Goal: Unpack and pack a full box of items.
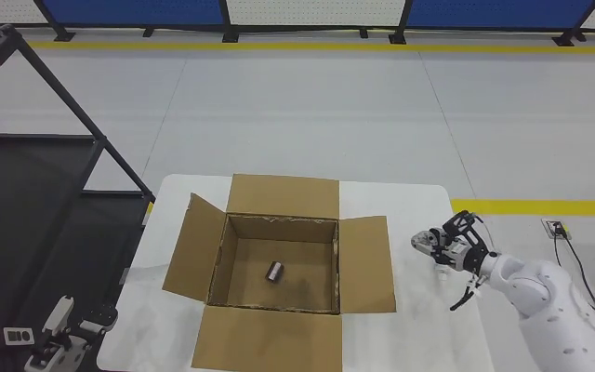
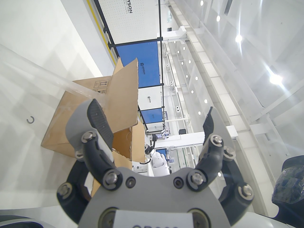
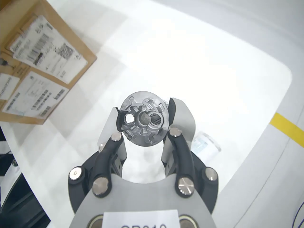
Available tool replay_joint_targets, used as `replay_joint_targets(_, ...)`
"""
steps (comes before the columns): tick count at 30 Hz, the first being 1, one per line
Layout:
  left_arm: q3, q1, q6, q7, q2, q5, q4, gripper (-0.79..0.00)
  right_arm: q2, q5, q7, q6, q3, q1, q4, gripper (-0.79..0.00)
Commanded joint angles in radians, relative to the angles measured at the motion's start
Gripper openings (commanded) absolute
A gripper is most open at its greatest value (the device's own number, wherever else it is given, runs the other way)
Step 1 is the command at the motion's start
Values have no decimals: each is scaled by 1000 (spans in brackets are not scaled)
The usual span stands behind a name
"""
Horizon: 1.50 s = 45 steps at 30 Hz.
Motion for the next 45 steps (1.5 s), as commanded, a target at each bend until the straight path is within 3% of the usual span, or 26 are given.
replay_joint_targets(1,0,0,0,0,0,0,0,0,3,2,-32,79,31,-49,-119,-785)
replay_joint_targets(9,0,0,0,0,0,0,0,0,4,-70,-117,278,74,-197,-529,-785)
replay_joint_targets(13,0,0,0,0,0,0,0,0,1,-103,-92,263,18,-174,-634,-785)
replay_joint_targets(16,0,0,0,0,0,0,0,0,-5,-91,-16,198,-65,-90,-640,-785)
replay_joint_targets(22,0,0,0,0,0,0,0,0,-51,19,202,98,-349,197,-476,-785)
replay_joint_targets(30,0,0,0,0,0,0,0,0,-184,237,410,40,-741,542,-115,-785)
replay_joint_targets(36,0,0,0,0,0,0,0,0,-292,315,415,6,-918,662,104,-785)
replay_joint_targets(43,0,0,0,0,0,0,0,0,-411,324,403,6,-1052,721,317,-779)
replay_joint_targets(45,0,0,0,0,0,0,0,0,-444,324,390,0,-1078,729,375,-610)
